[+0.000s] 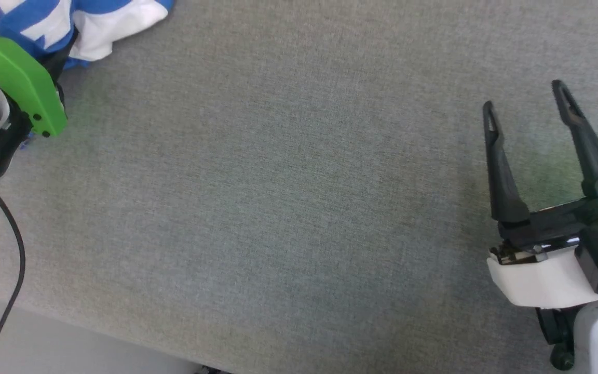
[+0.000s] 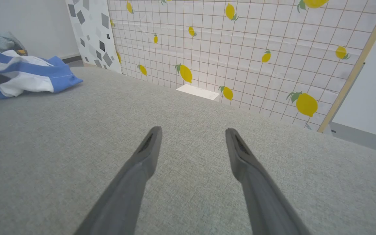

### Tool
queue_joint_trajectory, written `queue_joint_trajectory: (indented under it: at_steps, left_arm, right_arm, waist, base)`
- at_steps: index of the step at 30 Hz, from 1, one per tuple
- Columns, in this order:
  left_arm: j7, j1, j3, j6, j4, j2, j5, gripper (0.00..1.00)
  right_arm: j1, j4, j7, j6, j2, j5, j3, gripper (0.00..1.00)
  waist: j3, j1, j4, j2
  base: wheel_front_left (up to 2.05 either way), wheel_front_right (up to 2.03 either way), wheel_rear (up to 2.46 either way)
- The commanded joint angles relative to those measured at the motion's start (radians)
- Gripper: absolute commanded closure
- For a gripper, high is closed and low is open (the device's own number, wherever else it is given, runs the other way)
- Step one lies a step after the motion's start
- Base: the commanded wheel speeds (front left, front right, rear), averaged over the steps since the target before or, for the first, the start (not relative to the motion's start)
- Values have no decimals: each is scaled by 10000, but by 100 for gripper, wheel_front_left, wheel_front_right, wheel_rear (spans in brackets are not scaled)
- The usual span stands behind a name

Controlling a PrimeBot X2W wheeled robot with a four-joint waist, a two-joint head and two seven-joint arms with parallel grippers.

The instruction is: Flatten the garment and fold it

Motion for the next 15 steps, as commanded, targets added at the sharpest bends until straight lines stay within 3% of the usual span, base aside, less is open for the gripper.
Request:
queue_joint_trajectory:
  at_steps: [1, 15]
  left_arm:
    - [-57, -100, -42, 6, 177, 256, -63, 100]
    - [-840, -484, 472, 7, -195, 1511, -276, 100]
  right_arm:
    - [-24, 121, -147, -17, 7, 121, 9, 0]
    - [315, 1518, -1216, -17, 82, 1337, -603, 0]
  waist:
    - [-398, 0, -46, 0]
    - [-2950, 0, -432, 0]
  base:
    - [0, 0, 0]
    - [0, 0, 0]
